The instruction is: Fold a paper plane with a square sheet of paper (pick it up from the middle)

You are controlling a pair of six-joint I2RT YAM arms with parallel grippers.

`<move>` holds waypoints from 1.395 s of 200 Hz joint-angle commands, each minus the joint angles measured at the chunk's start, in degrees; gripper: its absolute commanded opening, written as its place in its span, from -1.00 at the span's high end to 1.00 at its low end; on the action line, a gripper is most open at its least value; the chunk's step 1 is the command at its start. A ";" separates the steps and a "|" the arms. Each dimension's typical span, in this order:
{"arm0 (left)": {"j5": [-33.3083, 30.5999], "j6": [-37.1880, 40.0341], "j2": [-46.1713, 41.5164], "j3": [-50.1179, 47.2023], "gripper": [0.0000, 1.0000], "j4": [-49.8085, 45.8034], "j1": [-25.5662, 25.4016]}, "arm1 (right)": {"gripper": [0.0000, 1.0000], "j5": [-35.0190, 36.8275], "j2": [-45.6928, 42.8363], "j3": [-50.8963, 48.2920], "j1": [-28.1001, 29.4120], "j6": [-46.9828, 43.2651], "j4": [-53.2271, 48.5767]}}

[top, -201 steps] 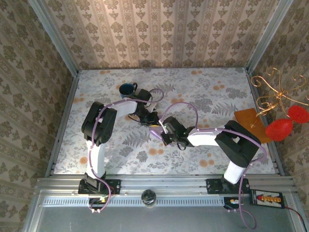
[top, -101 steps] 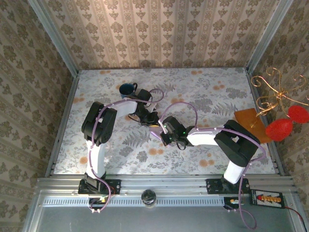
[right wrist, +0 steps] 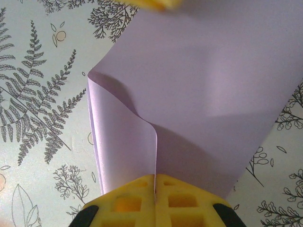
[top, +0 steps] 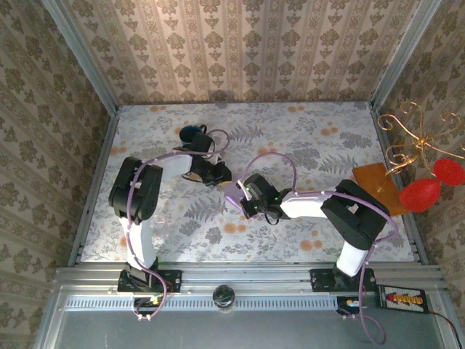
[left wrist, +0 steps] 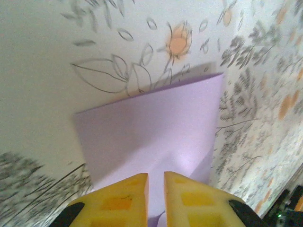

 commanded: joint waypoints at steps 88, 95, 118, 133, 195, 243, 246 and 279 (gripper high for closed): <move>-5.38 -16.95 -19.51 -18.95 0.55 10.60 1.51 | 0.91 -6.94 4.96 6.75 -0.13 11.65 -8.11; -5.43 -18.22 -20.45 -20.32 0.54 11.63 1.22 | 0.91 -7.59 5.43 7.06 -0.05 12.54 -7.92; -5.34 -21.52 -21.92 -23.17 0.54 14.00 -0.12 | 0.91 -8.12 6.11 7.10 0.16 14.39 -6.83; -5.60 -23.51 -22.13 -24.48 0.56 15.51 -1.98 | 0.90 -8.12 5.97 7.26 0.19 14.76 -6.87; -7.88 -28.39 -18.25 -23.88 0.81 19.26 -6.05 | 0.88 -7.94 6.17 7.70 0.20 15.06 -7.98; -10.09 -28.75 -16.22 -22.85 0.93 16.97 -7.23 | 0.86 -7.25 6.18 7.68 0.20 15.15 -8.17; -10.09 -28.77 -16.09 -22.73 0.93 16.94 -7.37 | 0.86 -7.20 6.17 7.70 0.14 15.15 -8.26; -10.43 -28.53 -15.07 -22.12 0.94 16.63 -7.93 | 0.85 -6.81 6.22 7.77 0.14 15.20 -8.48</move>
